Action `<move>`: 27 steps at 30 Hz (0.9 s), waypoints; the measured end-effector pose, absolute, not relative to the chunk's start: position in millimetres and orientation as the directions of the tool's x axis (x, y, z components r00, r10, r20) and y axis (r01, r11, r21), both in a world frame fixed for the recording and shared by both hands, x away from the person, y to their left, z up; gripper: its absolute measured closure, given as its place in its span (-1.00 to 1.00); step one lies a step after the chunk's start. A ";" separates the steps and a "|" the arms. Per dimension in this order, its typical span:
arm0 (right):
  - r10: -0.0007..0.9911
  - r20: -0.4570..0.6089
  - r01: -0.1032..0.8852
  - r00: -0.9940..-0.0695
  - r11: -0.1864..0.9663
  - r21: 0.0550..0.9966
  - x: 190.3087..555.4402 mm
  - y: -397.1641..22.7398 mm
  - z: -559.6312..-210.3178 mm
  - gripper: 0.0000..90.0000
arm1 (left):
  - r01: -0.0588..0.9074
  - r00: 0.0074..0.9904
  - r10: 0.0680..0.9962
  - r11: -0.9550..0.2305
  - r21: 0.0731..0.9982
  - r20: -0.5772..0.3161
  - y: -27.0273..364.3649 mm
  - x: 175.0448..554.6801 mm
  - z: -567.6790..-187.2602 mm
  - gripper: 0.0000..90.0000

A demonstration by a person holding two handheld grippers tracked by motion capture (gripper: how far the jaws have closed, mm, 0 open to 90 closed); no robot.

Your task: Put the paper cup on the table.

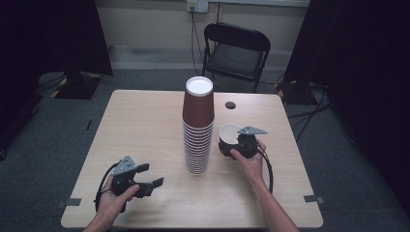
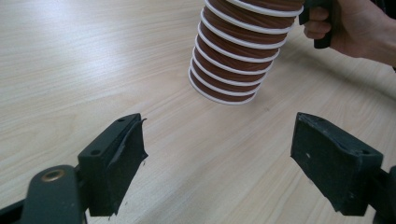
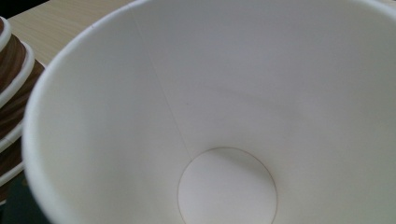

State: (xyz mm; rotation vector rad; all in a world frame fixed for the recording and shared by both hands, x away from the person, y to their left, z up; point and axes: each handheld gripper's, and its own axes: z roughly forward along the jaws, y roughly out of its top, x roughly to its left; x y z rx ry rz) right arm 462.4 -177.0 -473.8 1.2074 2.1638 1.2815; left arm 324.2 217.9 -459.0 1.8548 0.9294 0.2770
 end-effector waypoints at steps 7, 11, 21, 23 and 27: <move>0.808 0.137 0.519 -0.573 0.228 0.824 460.0 -181.3 -480.9 -0.72 | 0.487 0.658 0.722 -0.191 0.852 -0.214 221.0 326.9 -460.5 -0.61; 0.815 0.121 0.521 -0.567 0.241 0.819 456.4 -183.3 -483.7 -0.71 | 0.488 0.652 0.727 -0.185 0.853 -0.215 222.5 327.9 -460.4 -0.61; 0.818 0.111 0.537 -0.565 0.261 0.802 449.1 -192.7 -482.9 -0.71 | 0.484 0.628 0.753 -0.183 0.856 -0.194 225.7 329.7 -460.6 -0.61; 0.820 0.106 0.531 -0.562 0.260 0.807 446.9 -194.7 -481.7 -0.70 | 0.483 0.629 0.752 -0.180 0.857 -0.197 225.7 330.1 -460.5 -0.61; 0.822 0.111 0.541 -0.559 0.259 0.800 443.6 -200.4 -482.9 -0.71 | 0.475 0.637 0.748 -0.187 0.860 -0.189 226.0 329.6 -459.7 -0.61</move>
